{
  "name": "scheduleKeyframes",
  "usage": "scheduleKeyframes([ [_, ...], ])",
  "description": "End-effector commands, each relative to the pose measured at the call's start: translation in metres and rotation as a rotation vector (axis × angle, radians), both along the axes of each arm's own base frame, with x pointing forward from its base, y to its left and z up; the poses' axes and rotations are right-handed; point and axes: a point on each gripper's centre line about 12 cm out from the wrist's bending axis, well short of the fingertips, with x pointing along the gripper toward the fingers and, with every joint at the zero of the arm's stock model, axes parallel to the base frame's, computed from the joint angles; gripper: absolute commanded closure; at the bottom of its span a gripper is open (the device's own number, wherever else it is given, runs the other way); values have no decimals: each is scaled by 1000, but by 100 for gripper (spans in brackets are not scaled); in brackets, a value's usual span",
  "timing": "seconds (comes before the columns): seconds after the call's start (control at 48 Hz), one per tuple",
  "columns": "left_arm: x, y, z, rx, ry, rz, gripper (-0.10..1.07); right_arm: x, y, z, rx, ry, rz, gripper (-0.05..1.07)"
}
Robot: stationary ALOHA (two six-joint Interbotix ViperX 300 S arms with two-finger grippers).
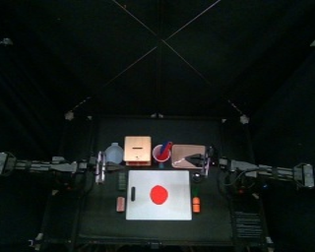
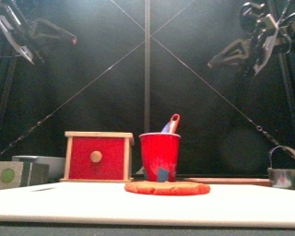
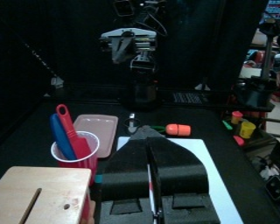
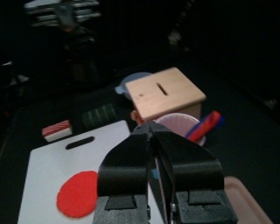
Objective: Cut dough in half with pizza cutter
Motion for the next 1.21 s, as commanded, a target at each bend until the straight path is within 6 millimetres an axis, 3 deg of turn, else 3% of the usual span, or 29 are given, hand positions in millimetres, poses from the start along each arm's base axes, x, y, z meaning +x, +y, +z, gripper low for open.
scheduleKeyframes([
  [0.0,2,2,7,-5,-25,11,96,0,-24,8,88,44,-103,99],
  [0.292,2,-1,16,-6,-85,-4,96,-5,-91,2,227,177,-341,99],
  [0.667,1,-2,9,-2,-71,-10,96,42,-129,-31,291,315,-356,99],
  [0.792,0,-2,8,-2,-68,-8,96,62,-128,-35,289,339,-317,99],
  [1.0,0,-2,4,-7,-59,-6,96,91,-108,-40,269,376,-224,98],
  [1.188,-1,-2,1,-12,-54,-7,96,109,-74,-39,219,397,-112,82],
])
